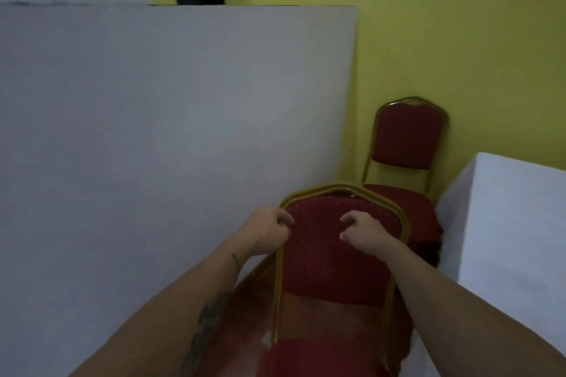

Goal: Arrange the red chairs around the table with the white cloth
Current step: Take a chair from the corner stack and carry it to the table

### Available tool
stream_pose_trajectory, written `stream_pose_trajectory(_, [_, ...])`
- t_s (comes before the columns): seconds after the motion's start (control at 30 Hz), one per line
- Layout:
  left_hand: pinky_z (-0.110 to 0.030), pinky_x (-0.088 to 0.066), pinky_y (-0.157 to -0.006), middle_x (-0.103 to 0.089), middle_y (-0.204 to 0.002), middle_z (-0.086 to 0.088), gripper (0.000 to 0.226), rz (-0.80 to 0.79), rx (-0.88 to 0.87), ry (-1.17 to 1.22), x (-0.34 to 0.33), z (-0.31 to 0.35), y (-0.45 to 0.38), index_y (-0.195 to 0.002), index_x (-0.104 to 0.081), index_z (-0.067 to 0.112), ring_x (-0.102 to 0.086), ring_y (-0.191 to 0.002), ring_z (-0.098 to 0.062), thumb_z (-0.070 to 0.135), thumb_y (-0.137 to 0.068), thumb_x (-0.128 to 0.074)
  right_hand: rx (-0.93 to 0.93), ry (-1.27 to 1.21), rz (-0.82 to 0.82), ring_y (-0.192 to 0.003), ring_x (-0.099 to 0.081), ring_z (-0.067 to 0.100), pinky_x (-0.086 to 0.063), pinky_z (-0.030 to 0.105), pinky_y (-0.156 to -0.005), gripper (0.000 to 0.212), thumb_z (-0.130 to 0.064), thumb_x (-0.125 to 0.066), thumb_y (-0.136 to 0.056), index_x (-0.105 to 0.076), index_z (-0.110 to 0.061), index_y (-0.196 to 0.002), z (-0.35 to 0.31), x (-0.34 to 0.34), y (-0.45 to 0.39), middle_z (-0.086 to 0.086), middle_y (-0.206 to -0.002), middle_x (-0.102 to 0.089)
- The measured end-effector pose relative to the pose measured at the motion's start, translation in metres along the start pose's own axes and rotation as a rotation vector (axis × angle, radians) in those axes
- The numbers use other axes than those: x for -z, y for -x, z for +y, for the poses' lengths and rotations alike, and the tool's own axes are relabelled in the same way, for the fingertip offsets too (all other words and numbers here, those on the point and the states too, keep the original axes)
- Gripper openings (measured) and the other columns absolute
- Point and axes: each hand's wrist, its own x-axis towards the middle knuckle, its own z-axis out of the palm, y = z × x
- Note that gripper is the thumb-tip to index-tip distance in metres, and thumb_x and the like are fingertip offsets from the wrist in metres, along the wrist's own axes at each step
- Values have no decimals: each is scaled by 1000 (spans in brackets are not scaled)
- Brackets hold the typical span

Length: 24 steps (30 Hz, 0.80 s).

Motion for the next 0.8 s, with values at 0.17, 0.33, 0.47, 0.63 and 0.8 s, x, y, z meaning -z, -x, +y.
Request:
stream_pose_trajectory(0.17, [-32, -57, -73, -73, -109, -8, 33, -47, -147, -2, 4, -15, -102, -111, -73, 18, -69, -88, -24, 13, -88, -49, -216, -196, 144, -117, -59, 27, -51, 40, -96, 54, -21, -66, -87, -56, -18, -140, -27, -20, -56, 8, -133, -60])
stream_pose_trajectory(0.33, [-38, -57, -84, -69, -114, -4, 36, -35, -194, -25, 3, -27, -182, -115, -69, 23, -66, -97, -24, 20, -85, -50, -442, -384, 278, -125, -53, 32, -47, 51, -105, 51, -32, -60, -90, -57, -14, -138, -58, -34, -105, 10, -137, -56])
stream_pose_trajectory(0.47, [-43, -54, -93, -60, -122, 0, 52, -136, -249, -70, -2, -38, -229, -129, -60, 24, -60, -112, -25, 25, -77, -58, -572, -586, 367, -123, -54, 36, -47, 54, -98, 60, -50, -58, -82, -56, -14, -130, -78, -42, -142, 11, -141, -53])
stream_pose_trajectory(0.63, [-31, -49, -63, -64, -88, -1, 28, -413, -214, -55, -13, -63, -257, -98, -63, 29, -65, -79, -24, 23, -72, -56, -748, -628, 510, -136, -42, 46, -45, 66, -101, 110, -69, -65, -69, -27, -12, -156, -83, -63, -180, 21, -157, -33])
stream_pose_trajectory(0.8, [-37, -53, -65, -64, -83, -5, 8, -387, -226, -15, -14, -96, -263, -78, -57, 21, -64, -76, -27, 19, -71, -54, -853, -524, 578, -131, -43, 49, -51, 59, -99, 99, -51, -65, -85, -13, -3, -155, -101, -77, -196, 32, -160, -16])
